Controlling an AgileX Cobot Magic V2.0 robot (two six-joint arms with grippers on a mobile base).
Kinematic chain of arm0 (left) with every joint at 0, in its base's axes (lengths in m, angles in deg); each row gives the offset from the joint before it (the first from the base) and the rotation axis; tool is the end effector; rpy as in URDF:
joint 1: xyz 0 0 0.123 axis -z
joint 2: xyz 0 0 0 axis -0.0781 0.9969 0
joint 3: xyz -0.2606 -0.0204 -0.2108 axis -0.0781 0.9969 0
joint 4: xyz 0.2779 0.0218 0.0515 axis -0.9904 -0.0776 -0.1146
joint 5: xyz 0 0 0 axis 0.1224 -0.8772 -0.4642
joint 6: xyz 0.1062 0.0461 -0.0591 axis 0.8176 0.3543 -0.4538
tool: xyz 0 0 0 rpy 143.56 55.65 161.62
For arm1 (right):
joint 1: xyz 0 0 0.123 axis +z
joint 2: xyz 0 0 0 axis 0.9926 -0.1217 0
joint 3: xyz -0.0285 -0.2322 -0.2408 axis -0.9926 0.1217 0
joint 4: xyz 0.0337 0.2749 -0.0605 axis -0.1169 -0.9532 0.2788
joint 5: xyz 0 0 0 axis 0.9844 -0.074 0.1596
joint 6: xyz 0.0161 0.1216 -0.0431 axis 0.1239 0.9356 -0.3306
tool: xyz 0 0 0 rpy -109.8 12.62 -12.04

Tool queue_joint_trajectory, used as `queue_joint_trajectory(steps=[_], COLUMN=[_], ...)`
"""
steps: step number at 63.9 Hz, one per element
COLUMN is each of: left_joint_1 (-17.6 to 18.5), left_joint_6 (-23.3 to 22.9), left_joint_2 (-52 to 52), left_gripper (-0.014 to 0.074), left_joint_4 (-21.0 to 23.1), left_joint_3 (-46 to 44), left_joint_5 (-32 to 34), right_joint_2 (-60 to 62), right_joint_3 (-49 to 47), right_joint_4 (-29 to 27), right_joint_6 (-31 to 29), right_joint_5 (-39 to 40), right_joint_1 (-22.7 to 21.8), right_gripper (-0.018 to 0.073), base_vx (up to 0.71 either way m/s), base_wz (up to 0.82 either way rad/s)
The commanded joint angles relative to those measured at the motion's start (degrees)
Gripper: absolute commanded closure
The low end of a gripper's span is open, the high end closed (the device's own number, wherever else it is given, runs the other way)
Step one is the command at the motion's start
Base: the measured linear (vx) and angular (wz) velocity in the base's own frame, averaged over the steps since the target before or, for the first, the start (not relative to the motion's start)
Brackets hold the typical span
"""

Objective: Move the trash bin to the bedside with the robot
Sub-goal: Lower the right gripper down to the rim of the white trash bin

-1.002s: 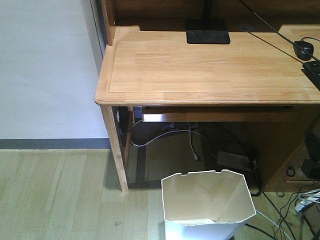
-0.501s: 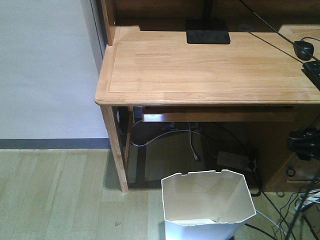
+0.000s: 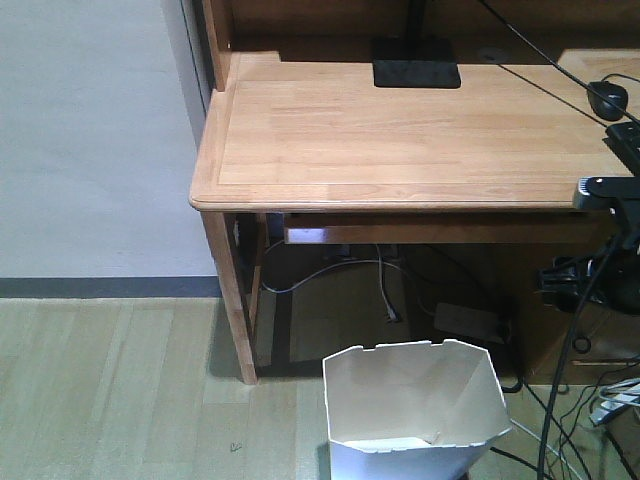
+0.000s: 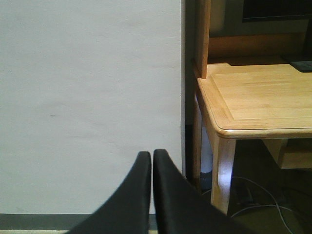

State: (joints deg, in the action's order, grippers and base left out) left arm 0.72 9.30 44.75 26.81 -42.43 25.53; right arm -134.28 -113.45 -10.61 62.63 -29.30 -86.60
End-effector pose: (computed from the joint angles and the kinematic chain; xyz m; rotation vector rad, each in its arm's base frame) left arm 0.0749 0.0055 0.1782 -0.0440 1.7185 0.0652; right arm 0.2733 -0.0158 0.1818 0.0029 2.7834 -0.0170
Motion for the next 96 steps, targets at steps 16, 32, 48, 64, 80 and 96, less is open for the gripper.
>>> queue_joint_trajectory(steps=[16,32,48,64,80,96], left_joint_1=[-0.1,-0.1,-0.1,-0.1,-0.1,-0.1], left_joint_6=[0.0,0.0,0.0,0.0,0.0,0.0], left_joint_2=[-0.8,-0.8,-0.8,-0.8,-0.8,-0.8], left_gripper=[0.0603,0.0603,0.0603,0.0603,0.0603,0.0603], left_joint_4=[0.2,0.2,0.2,0.2,0.2,0.2], left_joint_3=[1.1,1.1,1.1,1.1,1.1,1.1], left_joint_5=[4.0,4.0,4.0,4.0,4.0,4.0], right_joint_2=[-15.0,-27.3,-41.1,-55.0,-66.4,-76.7], right_joint_3=[-8.0,-11.3,-15.1,-21.8,-29.9,-39.9], right_joint_4=[-5.6,-8.5,-11.5,-11.9,-11.9,-10.4], right_joint_6=[-10.5,-18.7,-22.2,-22.3,-23.7,-24.2], right_joint_5=[0.9,9.4,16.7,16.6,17.6,16.1], right_joint_1=[-8.9,-7.0,-4.2,-4.3,-4.3,-4.3], right_gripper=[0.0027,0.0027,0.0026,0.0026,0.0026,0.0026], base_vx=[0.00,0.00,0.00,0.00,0.00,0.00], base_wz=[0.00,0.00,0.00,0.00,0.00,0.00])
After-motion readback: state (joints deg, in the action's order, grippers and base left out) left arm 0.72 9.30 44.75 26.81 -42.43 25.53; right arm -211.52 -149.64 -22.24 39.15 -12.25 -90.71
